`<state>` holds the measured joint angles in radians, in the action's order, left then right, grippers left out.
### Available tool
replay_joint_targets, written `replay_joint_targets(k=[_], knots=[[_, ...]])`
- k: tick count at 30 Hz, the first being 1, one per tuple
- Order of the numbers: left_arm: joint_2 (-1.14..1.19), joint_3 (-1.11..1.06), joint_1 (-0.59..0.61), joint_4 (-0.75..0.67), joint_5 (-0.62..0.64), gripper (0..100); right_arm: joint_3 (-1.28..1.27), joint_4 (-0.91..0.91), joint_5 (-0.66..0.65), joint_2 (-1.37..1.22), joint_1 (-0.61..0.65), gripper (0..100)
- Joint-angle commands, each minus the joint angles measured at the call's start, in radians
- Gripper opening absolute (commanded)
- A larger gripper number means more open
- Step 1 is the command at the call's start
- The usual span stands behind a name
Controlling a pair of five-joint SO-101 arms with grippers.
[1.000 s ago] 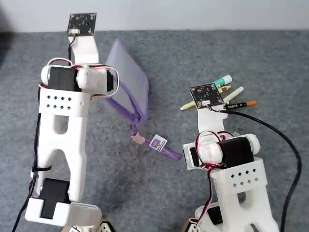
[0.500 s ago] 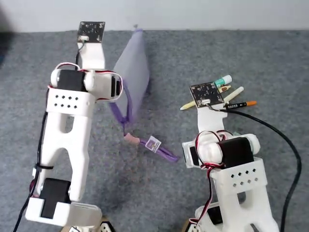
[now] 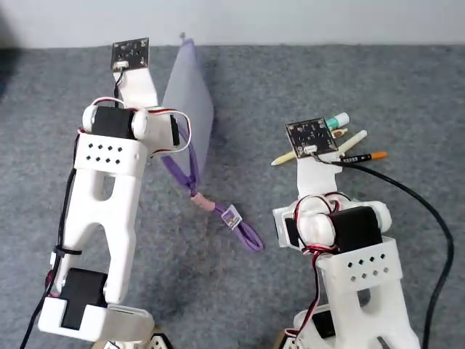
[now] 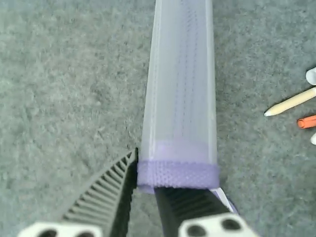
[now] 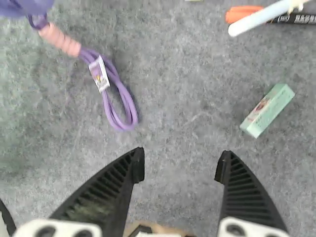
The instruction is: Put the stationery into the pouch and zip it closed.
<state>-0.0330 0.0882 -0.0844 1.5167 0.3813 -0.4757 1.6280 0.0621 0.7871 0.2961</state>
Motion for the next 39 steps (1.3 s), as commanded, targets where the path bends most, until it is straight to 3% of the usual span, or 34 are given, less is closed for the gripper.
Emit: replay_joint_targets(k=[1,5,11,22,28,33,39], knots=[[-0.011,0.064,-0.005,0.044,0.04,1,0.011,-0.082,0.025,0.013,0.01,24.8],[-0.011,0.208,-0.011,0.097,0.06,1,0.003,-0.18,0.106,0.01,0.073,25.1],[-0.009,0.369,-0.012,0.137,0.081,1,-0.097,-0.377,0.117,0.013,0.242,25.1],[-0.009,0.39,-0.046,0.129,0.101,1,-0.321,-0.901,0.11,0.002,0.395,25.2],[-0.009,0.39,-0.048,0.129,0.101,1,-0.396,-0.986,0.11,0.001,0.403,26.2],[-0.009,0.39,-0.049,0.129,0.101,1,-0.41,-0.99,0.11,0.001,0.432,35.1],[-0.009,0.39,-0.052,0.129,0.101,1,-0.405,-1.056,0.11,-0.084,0.463,32.9]])
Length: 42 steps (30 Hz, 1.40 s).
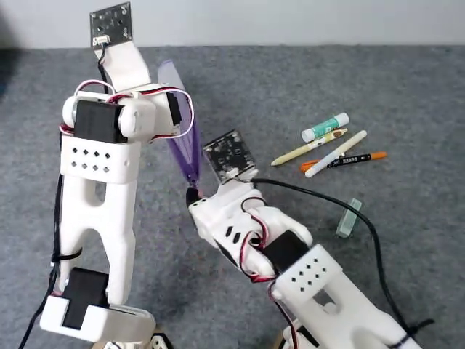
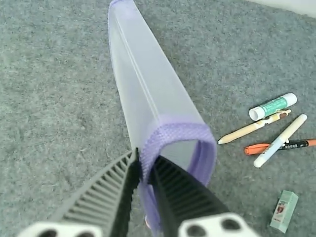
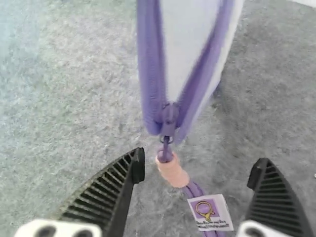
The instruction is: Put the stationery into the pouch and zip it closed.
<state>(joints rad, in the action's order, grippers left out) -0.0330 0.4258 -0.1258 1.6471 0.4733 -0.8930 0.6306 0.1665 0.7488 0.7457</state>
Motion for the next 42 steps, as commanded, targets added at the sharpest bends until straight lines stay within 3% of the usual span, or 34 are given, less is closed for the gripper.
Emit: replay_joint_targets(k=[1,10,17,27,36,42], knots=[[-0.009,0.053,-0.011,-0.002,0.009,1,0.012,-0.094,0.005,-0.07,0.013,32.9],[-0.009,0.051,-0.006,-0.002,0.009,1,0.023,-0.297,-0.015,-0.229,-0.002,30.8],[-0.011,0.048,-0.005,0.014,0.003,1,0.103,-0.337,-0.017,-0.229,-0.081,5.0],[-0.02,0.048,0.068,0.107,-0.032,1,0.121,-0.329,-0.189,-0.163,-0.15,0.6],[-0.023,-0.035,0.089,0.107,-0.241,1,0.118,-0.289,-0.443,-0.073,-0.145,0.9],[-0.023,-0.036,0.094,0.107,-0.347,2,0.118,-0.223,-0.463,-0.019,-0.148,0.9]])
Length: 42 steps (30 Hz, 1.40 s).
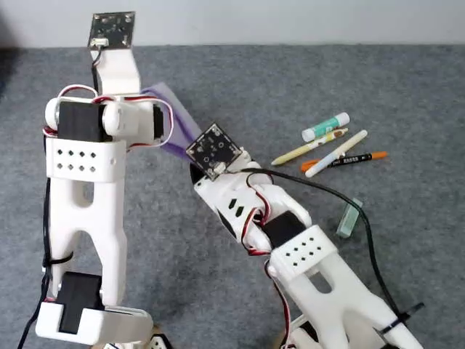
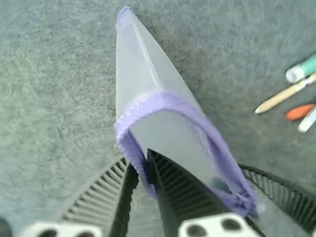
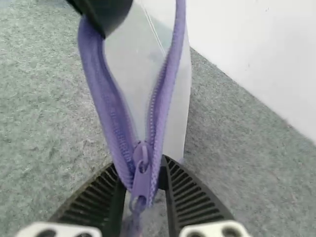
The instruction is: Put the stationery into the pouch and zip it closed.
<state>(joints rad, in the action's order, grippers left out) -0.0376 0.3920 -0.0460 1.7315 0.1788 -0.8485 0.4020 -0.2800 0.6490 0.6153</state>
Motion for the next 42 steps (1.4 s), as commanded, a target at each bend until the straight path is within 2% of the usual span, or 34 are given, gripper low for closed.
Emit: replay_joint_targets(k=[1,5,11,14,19,26,32,37,42], knots=[[-0.025,-0.002,0.014,0.023,-0.061,2,0.072,0.005,-0.017,0.085,-0.018,0.9],[-0.1,-0.013,0.008,0.023,-0.121,4,0.072,0.005,-0.017,0.094,-0.022,0.9],[-0.241,-0.142,0.012,0.021,-0.138,27,0.072,-0.002,-0.017,0.096,-0.035,0.8],[-0.281,-0.226,0.014,0.02,-0.138,34,0.072,0.004,-0.021,0.097,-0.031,0.8],[-0.293,-0.291,0.014,0.02,-0.143,34,0.074,0.005,-0.028,0.097,-0.03,0.8],[-0.304,-0.292,0.017,0.02,-0.14,34,0.012,0.005,-0.14,0.174,-0.035,0.8],[-0.364,-0.297,0.109,0.021,-0.138,34,-0.066,0.005,-0.137,0.243,-0.039,0.8],[-0.503,-0.314,0.106,0.023,-0.143,34,-0.094,-0.005,-0.077,0.251,-0.079,0.8],[-0.621,-0.427,0.081,0.021,-0.144,34,-0.094,0.005,-0.058,0.255,-0.09,0.8]])
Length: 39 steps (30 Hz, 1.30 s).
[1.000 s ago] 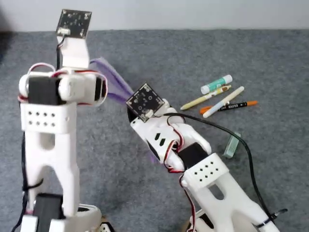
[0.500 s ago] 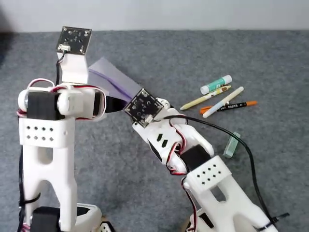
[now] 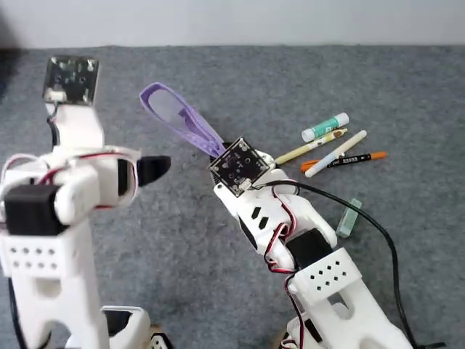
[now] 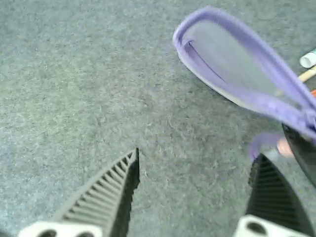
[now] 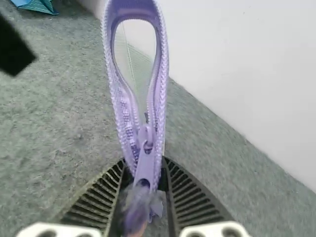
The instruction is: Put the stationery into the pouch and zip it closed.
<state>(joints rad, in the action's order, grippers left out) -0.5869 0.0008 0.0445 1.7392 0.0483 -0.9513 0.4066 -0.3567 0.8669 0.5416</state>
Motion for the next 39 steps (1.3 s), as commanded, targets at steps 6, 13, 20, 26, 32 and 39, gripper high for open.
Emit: replay_joint_targets(k=[6,13,20,26,32,39], knots=[[-0.098,-0.067,0.048,-0.078,0.006,34,0.009,0.001,0.002,0.038,0.004,0.7],[-0.098,-0.067,0.1,-0.201,0.012,34,0.003,0.004,-0.083,0.038,0.035,0.7],[-0.095,-0.073,0.097,-0.235,-0.017,34,0.003,0.119,-0.107,0.114,0.096,0.7],[-0.098,-0.191,0.103,-0.279,-0.089,34,-0.008,0.197,-0.11,0.217,0.14,0.7],[-0.097,-0.242,0.101,-0.304,-0.115,34,-0.029,0.262,-0.112,0.302,0.147,0.7],[-0.097,-0.248,0.091,-0.344,-0.15,34,-0.034,0.404,-0.112,0.39,0.179,0.7]])
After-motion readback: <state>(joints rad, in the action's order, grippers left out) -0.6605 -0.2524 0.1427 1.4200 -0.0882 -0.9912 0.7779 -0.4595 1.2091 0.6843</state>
